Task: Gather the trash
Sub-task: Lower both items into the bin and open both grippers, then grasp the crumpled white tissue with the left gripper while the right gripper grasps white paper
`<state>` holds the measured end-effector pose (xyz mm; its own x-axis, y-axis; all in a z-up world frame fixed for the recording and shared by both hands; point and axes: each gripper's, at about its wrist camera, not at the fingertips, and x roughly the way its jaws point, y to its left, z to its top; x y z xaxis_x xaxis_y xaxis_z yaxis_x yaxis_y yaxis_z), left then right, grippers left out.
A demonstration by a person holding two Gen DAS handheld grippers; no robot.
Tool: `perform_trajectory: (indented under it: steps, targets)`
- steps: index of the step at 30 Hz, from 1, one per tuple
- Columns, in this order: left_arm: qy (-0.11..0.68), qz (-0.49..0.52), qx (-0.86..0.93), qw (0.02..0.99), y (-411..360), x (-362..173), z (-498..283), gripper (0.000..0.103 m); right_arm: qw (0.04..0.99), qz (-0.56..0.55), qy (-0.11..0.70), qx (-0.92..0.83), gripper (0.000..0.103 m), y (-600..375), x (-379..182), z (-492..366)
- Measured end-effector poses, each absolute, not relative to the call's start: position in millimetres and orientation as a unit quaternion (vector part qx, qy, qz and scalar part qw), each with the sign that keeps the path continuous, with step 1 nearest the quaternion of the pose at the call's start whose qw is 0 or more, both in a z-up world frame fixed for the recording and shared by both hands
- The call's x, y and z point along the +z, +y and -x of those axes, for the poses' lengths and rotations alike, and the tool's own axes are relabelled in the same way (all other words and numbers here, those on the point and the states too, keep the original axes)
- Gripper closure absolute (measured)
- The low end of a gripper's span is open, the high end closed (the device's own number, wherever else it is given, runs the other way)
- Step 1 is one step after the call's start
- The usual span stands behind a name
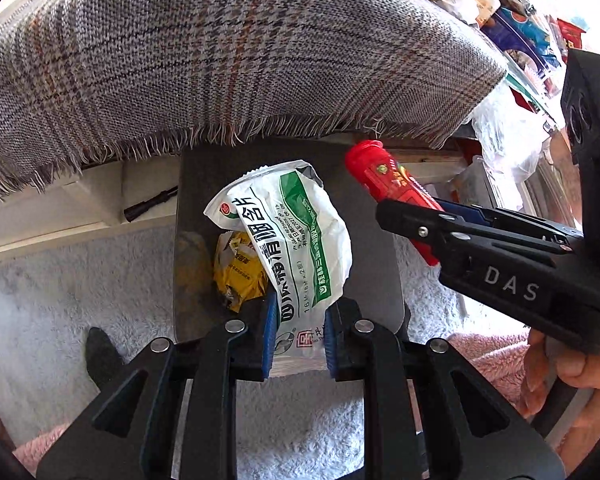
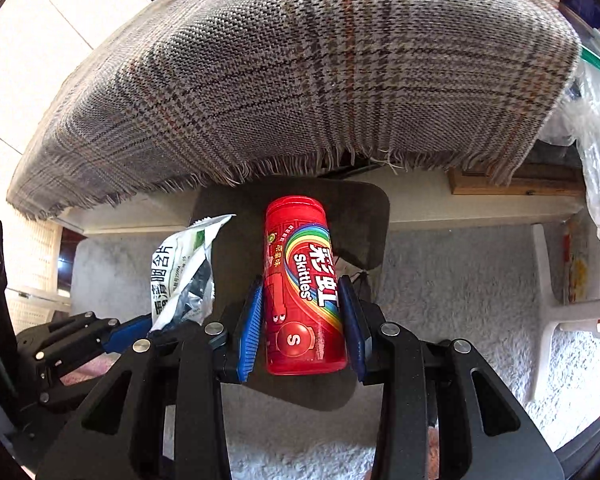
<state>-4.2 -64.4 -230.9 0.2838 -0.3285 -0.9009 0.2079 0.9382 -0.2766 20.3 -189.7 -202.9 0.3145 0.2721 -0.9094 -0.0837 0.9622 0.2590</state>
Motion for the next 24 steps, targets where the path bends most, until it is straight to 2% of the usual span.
perform_trajectory:
  steps: [1,4,6,9,11,12,14,17,20,24]
  targets:
    - [0.575,0.054,-0.169,0.799,-65,-232,3,0.084,0.807,-0.083,0.574,0.109,0.065,-189,-204,-23]
    - [0.573,0.05,-0.166,0.801,-63,-232,0,0.072,0.81,-0.084,0.571,0.104,0.063,-188,-204,-26]
    - [0.571,0.043,-0.161,0.804,-61,-231,0,0.065,0.812,-0.08,0.57,0.099,0.055,-185,-202,-29]
    - [0.566,0.036,-0.157,0.809,-59,-227,1,0.06,0.818,-0.076,0.563,0.094,0.049,-184,-198,-32]
    - [0.564,0.035,-0.158,0.81,-57,-224,2,0.053,0.822,-0.077,0.557,0.091,0.046,-186,-194,-32]
    - [0.562,0.035,-0.158,0.811,-57,-223,4,0.051,0.823,-0.079,0.555,0.09,0.042,-190,-192,-32]
    - [0.562,0.032,-0.16,0.811,-56,-220,6,0.04,0.826,-0.083,0.551,0.086,0.036,-197,-188,-30]
    - [0.558,0.021,-0.163,0.814,-55,-214,10,0.028,0.832,-0.087,0.542,0.074,0.021,-204,-184,-27]
    - [0.55,0.028,-0.157,0.82,-50,-207,15,0.016,0.839,-0.092,0.532,0.065,0.014,-214,-176,-21]
    - [0.545,0.035,-0.155,0.823,-45,-197,19,0.015,0.845,-0.109,0.519,0.069,0.013,-228,-162,-11]
